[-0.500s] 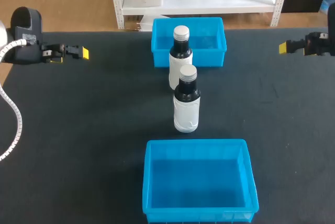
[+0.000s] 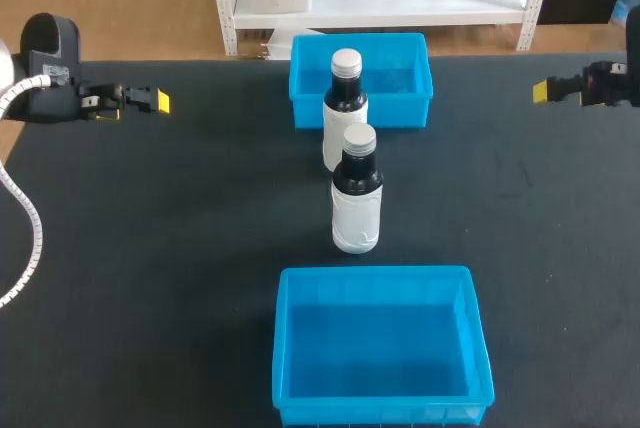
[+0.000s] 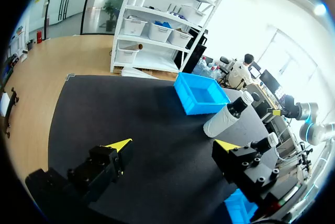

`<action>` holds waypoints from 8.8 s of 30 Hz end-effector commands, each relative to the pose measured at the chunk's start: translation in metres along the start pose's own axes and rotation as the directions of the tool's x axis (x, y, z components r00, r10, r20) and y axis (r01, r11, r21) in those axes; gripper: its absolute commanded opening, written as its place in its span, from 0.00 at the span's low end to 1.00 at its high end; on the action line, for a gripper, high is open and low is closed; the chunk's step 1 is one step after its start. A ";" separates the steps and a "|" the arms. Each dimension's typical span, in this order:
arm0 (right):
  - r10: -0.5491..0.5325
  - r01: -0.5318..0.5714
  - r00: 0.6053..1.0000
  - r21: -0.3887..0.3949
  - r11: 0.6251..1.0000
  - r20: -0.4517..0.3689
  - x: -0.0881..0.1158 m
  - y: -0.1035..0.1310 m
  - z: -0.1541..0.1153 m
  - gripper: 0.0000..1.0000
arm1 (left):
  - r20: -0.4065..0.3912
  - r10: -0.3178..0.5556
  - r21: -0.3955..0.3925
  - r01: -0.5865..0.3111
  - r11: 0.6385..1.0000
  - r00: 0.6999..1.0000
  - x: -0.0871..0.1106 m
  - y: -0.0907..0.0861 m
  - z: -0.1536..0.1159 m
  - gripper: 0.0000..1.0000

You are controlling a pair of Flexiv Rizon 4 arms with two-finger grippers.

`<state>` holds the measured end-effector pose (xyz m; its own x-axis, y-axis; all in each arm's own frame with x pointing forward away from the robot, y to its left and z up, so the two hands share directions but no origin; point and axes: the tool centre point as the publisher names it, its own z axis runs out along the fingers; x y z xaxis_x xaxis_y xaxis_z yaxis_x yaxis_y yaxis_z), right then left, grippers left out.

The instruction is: Pick up the bottle, and place it in the far bin if it is heavy, or in the near bin if it is light.

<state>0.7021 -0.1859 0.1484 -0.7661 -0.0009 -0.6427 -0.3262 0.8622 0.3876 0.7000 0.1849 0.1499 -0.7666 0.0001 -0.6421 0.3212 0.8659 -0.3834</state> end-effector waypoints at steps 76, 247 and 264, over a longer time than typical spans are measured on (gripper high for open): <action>-0.725 0.732 0.611 -0.575 0.366 0.316 0.065 0.176 0.074 1.00 | 0.000 0.000 0.000 0.000 1.000 1.000 0.000 0.000 0.000 1.00; -0.753 0.744 0.631 -0.420 0.519 0.188 -0.068 0.120 -0.034 0.00 | 0.000 0.000 0.000 0.000 1.000 1.000 0.000 0.000 0.000 1.00; -0.768 0.762 0.589 -0.487 0.426 0.250 -0.145 0.063 0.020 0.00 | 0.000 0.000 0.000 0.000 1.000 1.000 0.000 0.000 0.000 1.00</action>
<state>0.7650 -0.1212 0.2550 -0.0649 -0.5440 -0.8366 -0.9731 0.2201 -0.0676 0.7000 0.1850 0.1499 -0.7666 0.0001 -0.6421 0.3212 0.8659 -0.3834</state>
